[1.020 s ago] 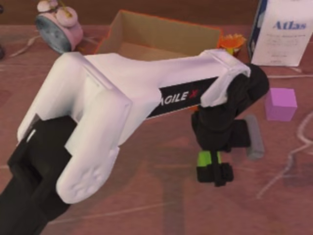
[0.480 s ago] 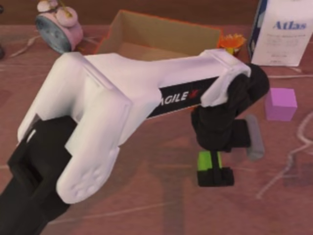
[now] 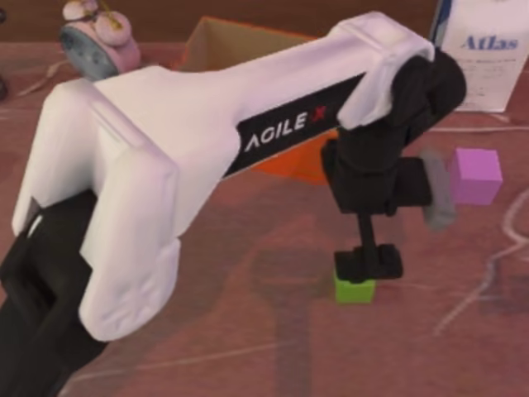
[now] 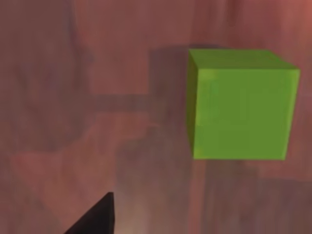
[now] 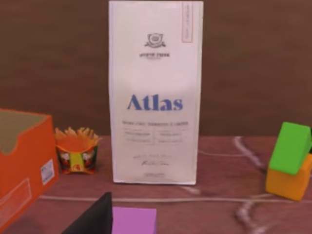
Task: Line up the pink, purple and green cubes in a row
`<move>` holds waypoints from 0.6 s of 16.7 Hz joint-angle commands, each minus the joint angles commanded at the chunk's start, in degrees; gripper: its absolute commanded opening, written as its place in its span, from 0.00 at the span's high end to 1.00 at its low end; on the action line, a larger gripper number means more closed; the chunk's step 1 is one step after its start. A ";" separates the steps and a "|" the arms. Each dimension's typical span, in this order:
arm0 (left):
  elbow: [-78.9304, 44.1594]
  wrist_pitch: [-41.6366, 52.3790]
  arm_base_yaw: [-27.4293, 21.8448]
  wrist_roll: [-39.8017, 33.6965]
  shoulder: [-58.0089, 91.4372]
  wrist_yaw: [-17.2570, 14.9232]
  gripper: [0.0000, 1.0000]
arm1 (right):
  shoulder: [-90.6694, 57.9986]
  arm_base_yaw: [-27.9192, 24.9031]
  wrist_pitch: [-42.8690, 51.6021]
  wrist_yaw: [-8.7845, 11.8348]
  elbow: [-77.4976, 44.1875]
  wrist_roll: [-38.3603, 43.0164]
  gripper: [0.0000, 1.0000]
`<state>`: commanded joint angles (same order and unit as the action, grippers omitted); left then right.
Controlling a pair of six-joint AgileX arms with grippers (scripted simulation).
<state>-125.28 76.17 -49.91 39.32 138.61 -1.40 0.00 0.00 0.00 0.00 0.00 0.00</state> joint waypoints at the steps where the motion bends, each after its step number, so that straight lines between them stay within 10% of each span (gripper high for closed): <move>1: -0.32 0.35 0.05 0.00 -0.15 0.00 0.00 | 0.00 0.00 0.00 0.00 0.00 0.00 0.00; 10: 7.95 -4.86 3.72 -2.45 -8.57 0.47 0.00 | -8.31 -0.61 5.49 0.05 -8.37 0.96 0.00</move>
<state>-117.33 71.31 -46.19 36.87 130.04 -0.92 -8.31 -0.61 5.49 0.05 -8.37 0.96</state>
